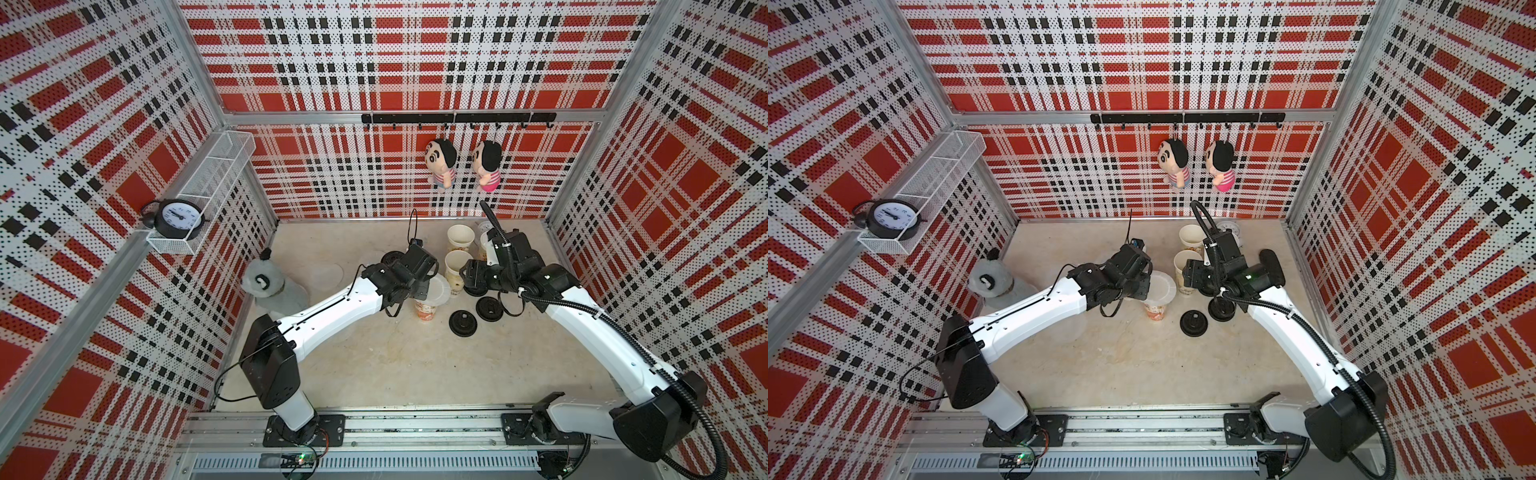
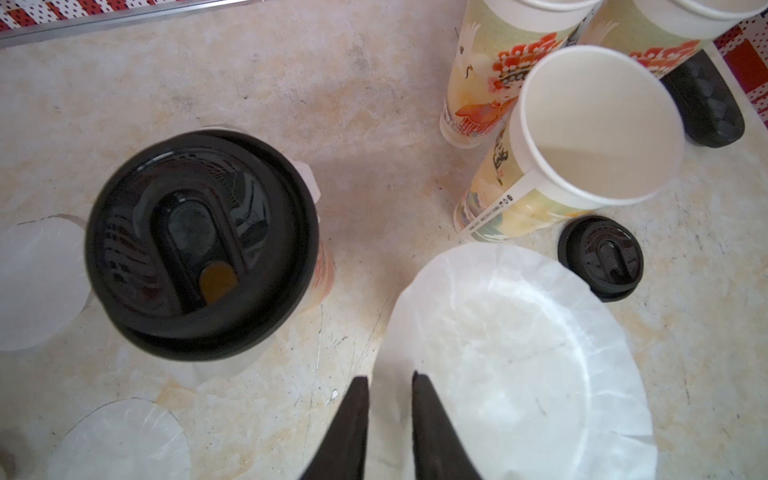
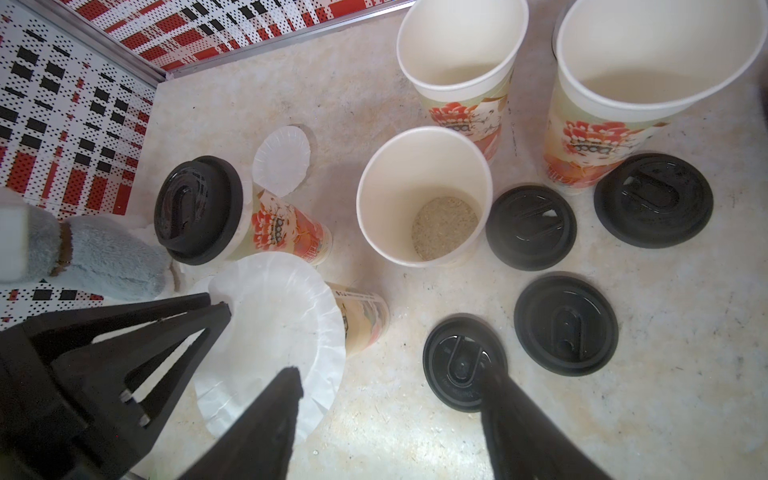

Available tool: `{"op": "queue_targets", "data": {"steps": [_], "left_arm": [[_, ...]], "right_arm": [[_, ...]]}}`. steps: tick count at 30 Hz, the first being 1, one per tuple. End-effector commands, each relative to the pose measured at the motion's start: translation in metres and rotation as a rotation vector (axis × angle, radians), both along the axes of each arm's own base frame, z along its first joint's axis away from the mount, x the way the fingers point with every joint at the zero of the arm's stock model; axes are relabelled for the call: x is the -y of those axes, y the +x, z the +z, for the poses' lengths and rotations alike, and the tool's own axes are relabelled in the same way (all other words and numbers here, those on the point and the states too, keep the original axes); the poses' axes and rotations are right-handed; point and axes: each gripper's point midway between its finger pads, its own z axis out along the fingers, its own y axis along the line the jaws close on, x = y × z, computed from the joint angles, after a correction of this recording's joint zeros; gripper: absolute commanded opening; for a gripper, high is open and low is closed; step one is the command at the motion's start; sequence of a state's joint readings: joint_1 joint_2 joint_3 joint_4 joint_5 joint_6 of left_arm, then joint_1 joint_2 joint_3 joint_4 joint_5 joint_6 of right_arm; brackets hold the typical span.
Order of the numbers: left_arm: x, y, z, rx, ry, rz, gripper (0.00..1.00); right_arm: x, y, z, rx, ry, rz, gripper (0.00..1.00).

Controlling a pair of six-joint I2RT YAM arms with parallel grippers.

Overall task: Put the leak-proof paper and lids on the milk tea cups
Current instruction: Place the leak-proof paper at the cup.

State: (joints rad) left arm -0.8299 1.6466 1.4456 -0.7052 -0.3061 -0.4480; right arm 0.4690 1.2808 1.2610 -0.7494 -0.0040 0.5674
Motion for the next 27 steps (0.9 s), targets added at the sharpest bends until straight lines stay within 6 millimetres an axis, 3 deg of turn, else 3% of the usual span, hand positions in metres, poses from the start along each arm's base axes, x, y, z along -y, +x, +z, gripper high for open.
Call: {"op": "queue_targets", "data": {"steps": [1,6,13,27], "left_arm": [[-0.007,0.004,0.001,0.012,0.007,0.023,0.26],[-0.007,0.006,-0.001,0.01,0.015,0.022,0.29],[-0.006,0.006,-0.003,0.007,0.019,0.02,0.42],[-0.001,0.006,-0.01,-0.011,-0.001,0.001,0.43]], "right_arm": [[0.0,0.004,0.0,0.008,0.012,-0.007,0.71],[0.0,0.005,-0.001,0.006,0.011,-0.008,0.71],[0.001,0.004,-0.003,0.002,0.007,-0.01,0.71],[0.002,0.004,-0.004,0.001,0.007,-0.012,0.72]]}}
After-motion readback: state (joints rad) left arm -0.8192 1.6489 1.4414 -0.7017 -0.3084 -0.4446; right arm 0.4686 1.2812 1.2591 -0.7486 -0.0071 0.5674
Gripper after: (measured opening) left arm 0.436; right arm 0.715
